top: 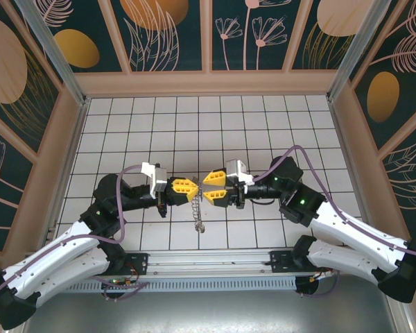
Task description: Put the keys on the keyring
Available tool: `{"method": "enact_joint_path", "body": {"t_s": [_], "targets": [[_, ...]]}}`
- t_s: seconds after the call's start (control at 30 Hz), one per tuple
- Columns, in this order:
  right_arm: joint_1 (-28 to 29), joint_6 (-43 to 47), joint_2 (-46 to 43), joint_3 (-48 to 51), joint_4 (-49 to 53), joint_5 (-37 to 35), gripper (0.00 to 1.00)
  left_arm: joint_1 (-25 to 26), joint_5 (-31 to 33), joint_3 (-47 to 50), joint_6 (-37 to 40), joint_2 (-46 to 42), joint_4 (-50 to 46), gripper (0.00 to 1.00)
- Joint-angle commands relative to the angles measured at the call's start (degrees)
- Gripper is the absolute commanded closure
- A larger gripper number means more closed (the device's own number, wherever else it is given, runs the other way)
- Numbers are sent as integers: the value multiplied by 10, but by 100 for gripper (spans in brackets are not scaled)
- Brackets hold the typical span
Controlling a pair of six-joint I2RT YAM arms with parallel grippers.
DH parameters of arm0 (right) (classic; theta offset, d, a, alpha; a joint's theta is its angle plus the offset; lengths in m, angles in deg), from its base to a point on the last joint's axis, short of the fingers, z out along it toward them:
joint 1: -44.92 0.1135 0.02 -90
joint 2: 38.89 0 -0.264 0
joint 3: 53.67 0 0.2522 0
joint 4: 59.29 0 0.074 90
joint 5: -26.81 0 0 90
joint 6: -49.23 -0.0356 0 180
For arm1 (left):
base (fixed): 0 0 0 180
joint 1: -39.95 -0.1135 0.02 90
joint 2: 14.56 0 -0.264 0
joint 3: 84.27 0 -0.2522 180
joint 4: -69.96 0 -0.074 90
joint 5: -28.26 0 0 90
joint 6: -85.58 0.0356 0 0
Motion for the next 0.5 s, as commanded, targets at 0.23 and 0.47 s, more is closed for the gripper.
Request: {"method": "enact_joint_path", "body": {"t_s": [0.23,0.47], "targets": [[-3,-20,22,8,-50,21,71,-2,-19,0,-20,-5,62,100],[-3,-25,26,12,-68,26,76,-1,-22,2,-23,-4,73,100]]}}
